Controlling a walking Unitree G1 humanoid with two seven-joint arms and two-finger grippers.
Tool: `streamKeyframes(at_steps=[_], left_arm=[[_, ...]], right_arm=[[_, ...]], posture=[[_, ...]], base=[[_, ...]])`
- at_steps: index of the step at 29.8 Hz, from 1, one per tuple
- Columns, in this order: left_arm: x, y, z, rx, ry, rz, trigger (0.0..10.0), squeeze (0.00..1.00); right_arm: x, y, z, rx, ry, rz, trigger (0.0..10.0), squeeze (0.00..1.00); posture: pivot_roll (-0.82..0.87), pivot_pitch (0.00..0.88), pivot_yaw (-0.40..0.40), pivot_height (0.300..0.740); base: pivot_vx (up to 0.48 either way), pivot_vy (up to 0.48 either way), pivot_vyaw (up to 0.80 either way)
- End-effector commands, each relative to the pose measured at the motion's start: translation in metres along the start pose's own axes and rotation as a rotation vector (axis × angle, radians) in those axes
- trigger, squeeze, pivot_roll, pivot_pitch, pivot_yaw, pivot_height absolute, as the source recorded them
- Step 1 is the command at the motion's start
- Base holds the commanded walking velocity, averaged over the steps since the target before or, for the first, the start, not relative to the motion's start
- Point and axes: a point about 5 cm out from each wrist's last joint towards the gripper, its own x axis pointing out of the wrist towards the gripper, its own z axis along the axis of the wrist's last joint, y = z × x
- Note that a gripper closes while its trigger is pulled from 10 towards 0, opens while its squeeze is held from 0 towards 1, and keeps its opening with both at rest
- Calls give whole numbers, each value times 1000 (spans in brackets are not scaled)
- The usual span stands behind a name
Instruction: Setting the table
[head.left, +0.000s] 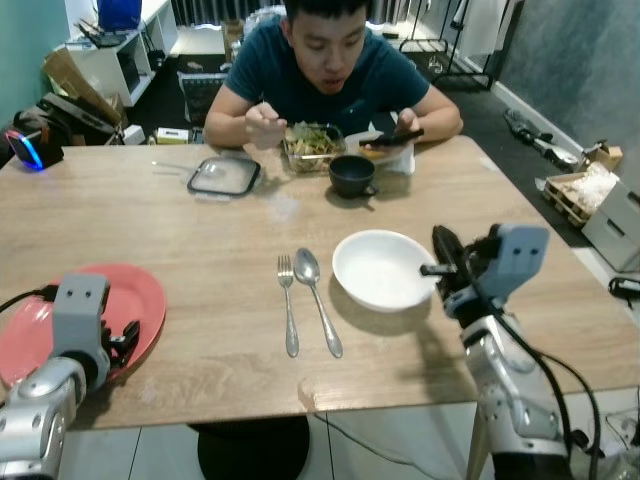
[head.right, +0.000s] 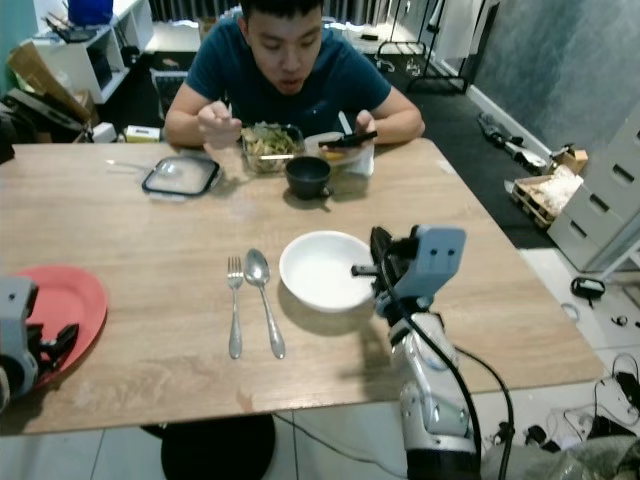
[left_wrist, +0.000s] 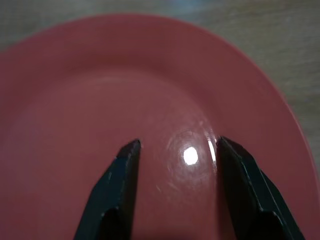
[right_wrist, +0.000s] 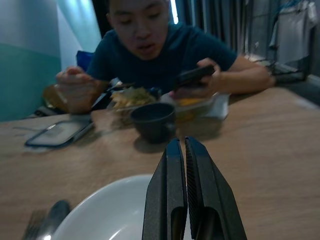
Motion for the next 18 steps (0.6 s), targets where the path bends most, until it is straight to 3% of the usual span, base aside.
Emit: streamKeyframes(at_steps=[1, 6, 9, 14, 16, 18], left_arm=[[7, -14, -31, -23, 146, -87, 10000, 0], [26, -29, -22, -10, 150, -158, 10000, 0], [29, -33, -18, -9, 135, -177, 10000, 0], [50, -47, 6, 38, 88, -211, 10000, 0], [51, -48, 8, 44, 84, -210, 10000, 0], [61, -57, 23, 95, 33, -222, 10000, 0]], right_arm=[[0, -1, 3, -10, -10, -11, 10000, 0], [1, -2, 5, -21, -9, -13, 10000, 0], [1, -2, 5, -22, -9, -12, 10000, 0], [1, -1, 5, -29, -8, -13, 10000, 0], [1, 0, 5, -29, -7, -13, 10000, 0], [0, 1, 5, -28, -5, -12, 10000, 0]], posture=[[61, 0, 77, 740], [54, 0, 72, 740], [49, 0, 73, 740], [39, 0, 76, 740], [33, 0, 78, 740], [25, 0, 80, 740]], base=[[0, 0, 0], [0, 0, 0], [0, 0, 0], [0, 0, 0], [0, 0, 0], [0, 0, 0]])
